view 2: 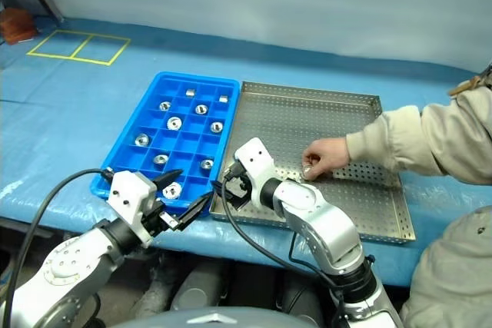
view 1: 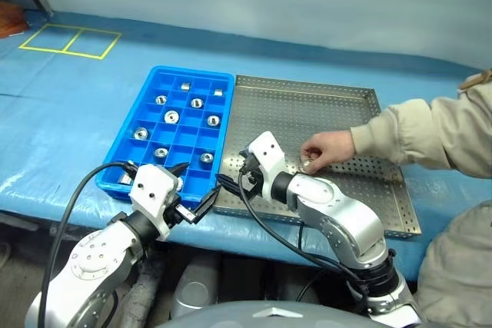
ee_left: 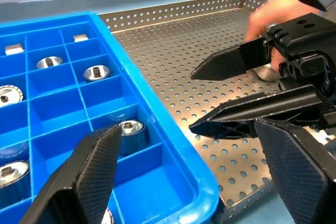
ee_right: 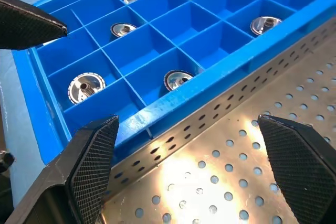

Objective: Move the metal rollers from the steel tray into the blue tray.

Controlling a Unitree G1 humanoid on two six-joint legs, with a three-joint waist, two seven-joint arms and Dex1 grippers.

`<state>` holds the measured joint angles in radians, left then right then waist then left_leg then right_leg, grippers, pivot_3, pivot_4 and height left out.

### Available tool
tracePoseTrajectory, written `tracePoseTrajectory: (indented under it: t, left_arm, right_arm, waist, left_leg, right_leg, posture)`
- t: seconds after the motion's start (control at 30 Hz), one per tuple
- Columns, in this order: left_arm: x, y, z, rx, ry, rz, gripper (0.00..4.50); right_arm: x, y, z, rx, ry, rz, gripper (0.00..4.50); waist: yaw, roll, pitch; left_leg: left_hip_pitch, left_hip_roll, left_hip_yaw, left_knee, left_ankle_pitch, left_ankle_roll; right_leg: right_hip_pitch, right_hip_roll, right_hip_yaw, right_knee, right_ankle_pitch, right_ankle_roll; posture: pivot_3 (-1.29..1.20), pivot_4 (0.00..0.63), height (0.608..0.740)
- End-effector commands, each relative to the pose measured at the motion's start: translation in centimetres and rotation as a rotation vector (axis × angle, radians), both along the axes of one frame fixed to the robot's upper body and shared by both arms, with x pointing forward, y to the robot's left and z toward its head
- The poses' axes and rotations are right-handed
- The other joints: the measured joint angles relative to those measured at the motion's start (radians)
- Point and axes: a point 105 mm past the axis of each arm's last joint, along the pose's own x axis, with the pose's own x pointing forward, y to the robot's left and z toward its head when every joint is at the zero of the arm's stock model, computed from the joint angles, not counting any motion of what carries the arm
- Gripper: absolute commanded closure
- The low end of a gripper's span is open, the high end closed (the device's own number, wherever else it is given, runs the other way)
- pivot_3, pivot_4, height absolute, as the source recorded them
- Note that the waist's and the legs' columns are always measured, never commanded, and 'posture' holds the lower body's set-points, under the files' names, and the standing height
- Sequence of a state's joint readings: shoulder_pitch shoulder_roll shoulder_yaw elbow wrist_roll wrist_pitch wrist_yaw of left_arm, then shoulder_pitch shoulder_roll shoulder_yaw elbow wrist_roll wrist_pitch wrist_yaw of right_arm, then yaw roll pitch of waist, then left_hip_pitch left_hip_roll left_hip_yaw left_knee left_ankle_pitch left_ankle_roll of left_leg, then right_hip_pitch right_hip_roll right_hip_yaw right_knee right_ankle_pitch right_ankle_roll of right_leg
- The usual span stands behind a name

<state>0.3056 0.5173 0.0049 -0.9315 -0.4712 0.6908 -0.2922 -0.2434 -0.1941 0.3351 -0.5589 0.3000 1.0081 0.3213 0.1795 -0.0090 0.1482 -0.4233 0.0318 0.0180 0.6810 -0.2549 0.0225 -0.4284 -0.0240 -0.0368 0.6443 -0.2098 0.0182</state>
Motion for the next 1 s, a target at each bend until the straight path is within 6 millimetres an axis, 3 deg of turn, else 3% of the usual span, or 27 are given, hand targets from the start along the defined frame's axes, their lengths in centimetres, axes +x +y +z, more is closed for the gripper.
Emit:
tracePoseTrajectory:
  t: [0.03,0.33,0.5,0.77,1.0]
  left_arm:
    - [0.0,-0.3,0.2,0.005,-0.014,-0.023,0.08]
    - [0.2,-0.5,0.1,0.009,-0.015,-0.042,0.08]
    - [0.5,-0.6,0.2,0.005,-0.023,-0.045,0.08]
    - [0.5,-2.6,-0.2,-0.034,-0.008,-0.117,0.08]
    - [0.7,-3.2,0.0,-0.045,-0.015,-0.137,0.08]
  right_arm:
    - [-0.1,-0.1,1.2,0.029,-0.044,-0.005,0.02]
    - [0.1,-0.3,1.4,0.031,-0.057,-0.023,0.02]
    - [2.8,-2.8,1.7,0.026,-0.096,-0.251,0.02]
    - [5.3,-8.1,-0.6,-0.005,-0.078,-0.609,0.02]
    - [5.6,-8.3,-3.0,0.021,0.000,-0.670,0.02]
  waist:
    - [-0.016,0.000,0.000]
    - [-0.054,0.000,0.000]
    - [-0.055,0.000,0.000]
    - [-0.062,0.001,0.001]
    - [-0.093,0.001,0.001]
  left_leg:
    - [0.000,0.000,0.000,0.000,0.000,0.000]
    - [0.001,0.000,0.000,0.000,0.000,0.000]
    - [0.001,0.001,0.000,0.000,0.000,0.000]
    - [0.002,0.004,0.003,-0.001,0.000,0.001]
    - [0.005,0.005,0.005,-0.002,0.000,0.001]
  right_leg:
    - [0.000,0.000,0.000,0.000,0.000,0.000]
    - [0.000,0.000,0.001,0.000,0.000,0.000]
    - [0.000,0.000,0.002,0.001,0.000,0.000]
    - [0.000,0.000,0.006,0.000,0.000,0.001]
    - [0.001,0.001,0.008,0.001,0.000,0.001]
  posture:
    - [0.28,0.150,0.740]
    - [0.27,0.150,0.740]
    - [0.26,0.150,0.740]
    - [0.24,0.150,0.740]
    - [0.21,0.150,0.740]
